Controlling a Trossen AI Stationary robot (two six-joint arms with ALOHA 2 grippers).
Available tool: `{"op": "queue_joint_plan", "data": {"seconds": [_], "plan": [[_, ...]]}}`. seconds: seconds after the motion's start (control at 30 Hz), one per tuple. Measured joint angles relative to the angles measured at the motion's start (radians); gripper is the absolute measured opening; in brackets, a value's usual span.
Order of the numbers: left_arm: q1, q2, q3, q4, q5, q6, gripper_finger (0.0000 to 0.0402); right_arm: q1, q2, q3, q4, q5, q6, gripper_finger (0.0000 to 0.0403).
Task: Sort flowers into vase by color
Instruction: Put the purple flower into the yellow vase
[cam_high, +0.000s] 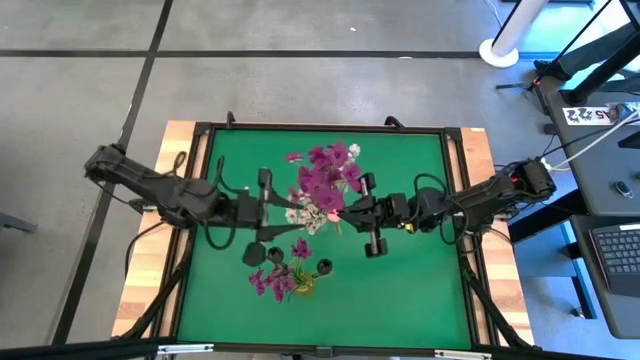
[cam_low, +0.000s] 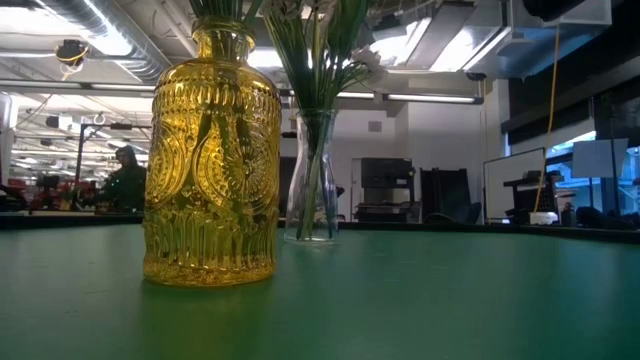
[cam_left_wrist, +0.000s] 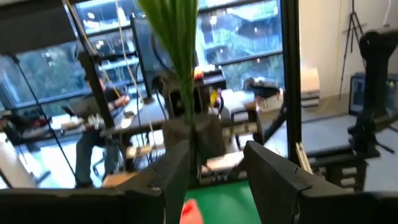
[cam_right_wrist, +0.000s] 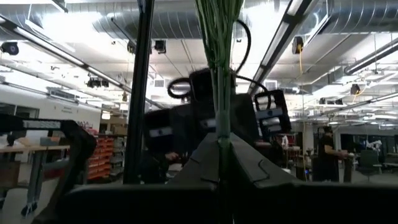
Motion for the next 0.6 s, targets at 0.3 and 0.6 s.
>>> {"op": "queue_joint_plan", "data": {"seconds": [0.3, 0.6], "plan": [[0.044, 0.098, 0.000, 0.200, 0.051, -0.024, 0.0199, 0.000, 0.012, 0.001, -0.003, 0.024, -0.001, 0.0010], [0.102, 0.184, 0.000, 0.379, 0.074, -0.051, 0.0224, 0.000, 0.012, 0.001, -0.027, 0.024, -0.004, 0.0016]]}}
